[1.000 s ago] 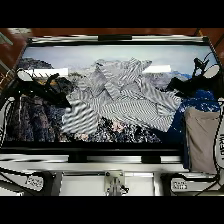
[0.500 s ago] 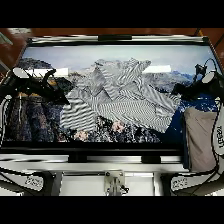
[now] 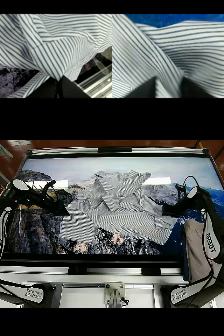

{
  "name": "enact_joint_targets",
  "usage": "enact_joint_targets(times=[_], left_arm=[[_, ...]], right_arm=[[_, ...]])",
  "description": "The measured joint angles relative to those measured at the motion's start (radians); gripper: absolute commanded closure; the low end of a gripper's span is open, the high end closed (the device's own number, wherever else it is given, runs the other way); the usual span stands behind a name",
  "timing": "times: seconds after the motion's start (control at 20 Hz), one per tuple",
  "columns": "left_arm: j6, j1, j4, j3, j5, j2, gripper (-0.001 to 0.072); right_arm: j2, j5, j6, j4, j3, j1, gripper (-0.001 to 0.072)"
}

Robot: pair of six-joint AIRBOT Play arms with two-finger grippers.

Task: Fold the shirts.

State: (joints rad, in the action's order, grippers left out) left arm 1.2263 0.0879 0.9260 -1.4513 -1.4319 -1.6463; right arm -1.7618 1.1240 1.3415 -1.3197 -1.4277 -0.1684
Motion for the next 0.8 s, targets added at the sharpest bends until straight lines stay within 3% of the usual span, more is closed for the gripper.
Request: enact_joint_targets(times=[0.25, 0.55, 0.8], left_arm=[[0.002, -0.002, -0.003, -0.032, 0.095, -0.003, 0.0657], [0.027, -0.063, -0.068, -0.151, 0.292, -0.061, 0.0657], [0.047, -0.111, -0.098, -0.336, 0.379, -0.156, 0.0657]], right_arm=[[0.019, 0.166, -0.018, -0.004, -0.013, 0.018, 0.0631], [0.095, 0.496, 0.034, 0.176, -0.013, 0.085, 0.0631], [0.109, 0.516, 0.068, 0.274, 0.071, 0.312, 0.0631]])
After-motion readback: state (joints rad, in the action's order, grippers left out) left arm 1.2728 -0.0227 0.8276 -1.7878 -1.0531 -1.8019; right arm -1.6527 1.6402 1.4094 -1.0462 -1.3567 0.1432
